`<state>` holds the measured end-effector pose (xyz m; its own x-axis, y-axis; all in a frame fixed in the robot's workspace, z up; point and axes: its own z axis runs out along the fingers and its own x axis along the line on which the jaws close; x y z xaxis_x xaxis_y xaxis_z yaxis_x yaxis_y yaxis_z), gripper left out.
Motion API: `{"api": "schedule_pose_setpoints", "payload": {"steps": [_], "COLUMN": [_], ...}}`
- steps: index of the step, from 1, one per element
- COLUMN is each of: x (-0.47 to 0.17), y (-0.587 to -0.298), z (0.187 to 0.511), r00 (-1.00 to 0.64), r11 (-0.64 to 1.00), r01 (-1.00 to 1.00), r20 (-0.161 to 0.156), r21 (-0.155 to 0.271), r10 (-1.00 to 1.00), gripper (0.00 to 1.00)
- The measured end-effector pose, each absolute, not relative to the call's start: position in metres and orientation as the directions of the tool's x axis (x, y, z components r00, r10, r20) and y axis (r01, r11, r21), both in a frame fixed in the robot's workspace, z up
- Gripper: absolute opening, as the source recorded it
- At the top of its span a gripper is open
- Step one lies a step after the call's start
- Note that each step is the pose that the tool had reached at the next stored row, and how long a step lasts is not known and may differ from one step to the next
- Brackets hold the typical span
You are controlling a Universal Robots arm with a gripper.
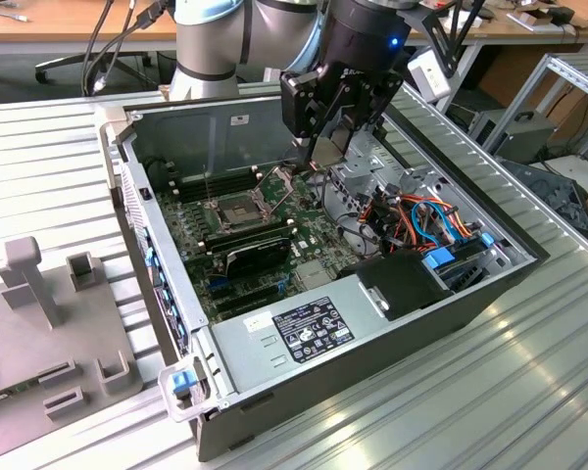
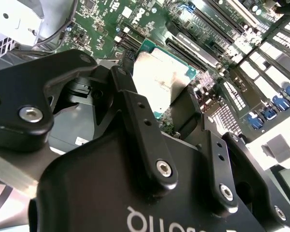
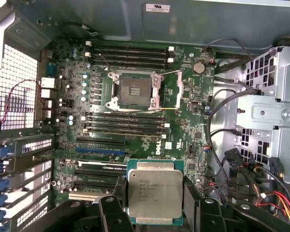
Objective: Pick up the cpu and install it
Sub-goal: 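Pick up the cpu and move it towards the insertion slot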
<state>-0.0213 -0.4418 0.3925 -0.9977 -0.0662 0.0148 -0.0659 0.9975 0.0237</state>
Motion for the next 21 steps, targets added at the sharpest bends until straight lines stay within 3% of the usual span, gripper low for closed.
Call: {"api": "schedule_pose_setpoints", "payload": {"steps": [21], "x": [-0.006], "y": [-0.438], "z": [0.378], "r00": [-0.998], "r11": [0.998], "r01": [-0.066], "r20": [0.015], "r21": [0.016], "r10": [-0.066], "gripper": [0.55]}}
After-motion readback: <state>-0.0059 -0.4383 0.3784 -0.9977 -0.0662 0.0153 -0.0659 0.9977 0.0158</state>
